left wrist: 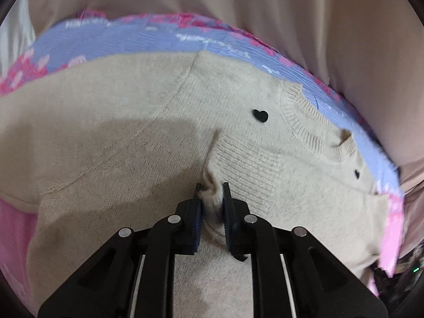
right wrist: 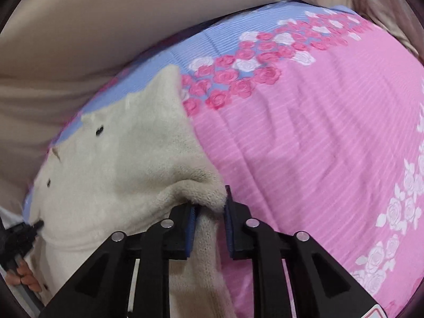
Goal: Fold small clothes
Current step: 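Fold the held sleeve across the sweater chest and open the right gripper, then grasp the other sleeve cuff with the left gripper and lift it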
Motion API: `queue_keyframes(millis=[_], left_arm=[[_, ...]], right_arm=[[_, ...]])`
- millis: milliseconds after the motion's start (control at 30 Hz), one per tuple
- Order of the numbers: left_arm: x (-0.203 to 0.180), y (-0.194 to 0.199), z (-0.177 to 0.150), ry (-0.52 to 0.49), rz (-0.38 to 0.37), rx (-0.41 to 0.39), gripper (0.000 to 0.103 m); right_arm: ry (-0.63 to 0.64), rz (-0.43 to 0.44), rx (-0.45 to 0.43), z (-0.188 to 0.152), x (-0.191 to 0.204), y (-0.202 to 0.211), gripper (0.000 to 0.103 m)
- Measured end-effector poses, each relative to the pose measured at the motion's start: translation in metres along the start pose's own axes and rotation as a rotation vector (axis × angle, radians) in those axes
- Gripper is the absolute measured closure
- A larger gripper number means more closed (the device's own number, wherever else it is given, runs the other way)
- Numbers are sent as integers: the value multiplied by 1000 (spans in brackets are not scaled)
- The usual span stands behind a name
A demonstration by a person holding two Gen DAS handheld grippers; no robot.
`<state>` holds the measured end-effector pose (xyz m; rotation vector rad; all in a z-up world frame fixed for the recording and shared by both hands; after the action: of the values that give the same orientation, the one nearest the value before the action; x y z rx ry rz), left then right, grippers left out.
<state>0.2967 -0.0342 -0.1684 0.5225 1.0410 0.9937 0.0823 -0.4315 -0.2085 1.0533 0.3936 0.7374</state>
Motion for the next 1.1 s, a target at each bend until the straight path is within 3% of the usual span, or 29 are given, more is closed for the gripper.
queue_keyframes(millis=[100,167,233,333,467,600,633,667,700,733,767,900,933,1033,1100], left_arm=[[15,27,1,71,-46,-49,78],[40,55,5,135,-30,-120,62],[95,101,9,249,44,-234,42],[189,165,7,415,209,-368,34],[325,233,-7,674,412,-472,34],[407,252,-16,817,535,-492,34],[419,247,-17,846,531,-472,49],[424,244,-15,853,542,-468,53],[419,243,-5,819,498,-488,97],[410,236,8,782,411,-483,103],[394,231,21,740,354,-481,103],[260,222,87,350,252,-526,103],[219,216,98,264,197,-528,103],[146,199,109,187,85,-532,99],[128,181,109,210,74,-509,91]], right_arm=[[50,-14,-47,-7,14,27,75],[78,-27,-55,-18,19,42,68],[111,-22,-65,-35,23,57,64],[175,16,-61,-64,38,76,59],[242,100,-8,-101,69,90,54],[305,157,52,-127,101,92,54],[321,164,56,-130,108,93,54],[335,171,57,-133,113,95,54],[350,177,48,-133,118,100,54],[358,178,37,-132,120,103,54],[363,179,28,-130,121,106,53],[332,176,24,-122,113,108,51],[317,176,31,-121,111,108,51],[275,175,27,-115,101,112,51],[264,172,8,-114,94,117,51]])
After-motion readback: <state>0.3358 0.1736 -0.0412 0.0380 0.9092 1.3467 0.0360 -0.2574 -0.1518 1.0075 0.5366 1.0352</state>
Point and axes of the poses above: each gripper's, at about its wrist camera, not at the fingertips, and y roughly against the way its jaws point, x to its left, z to its top, the point moved 6 cm from there along -y, roughly the way its jaws point, and after that the axes turned 14 degrees about -z, right-handed, at the moved point
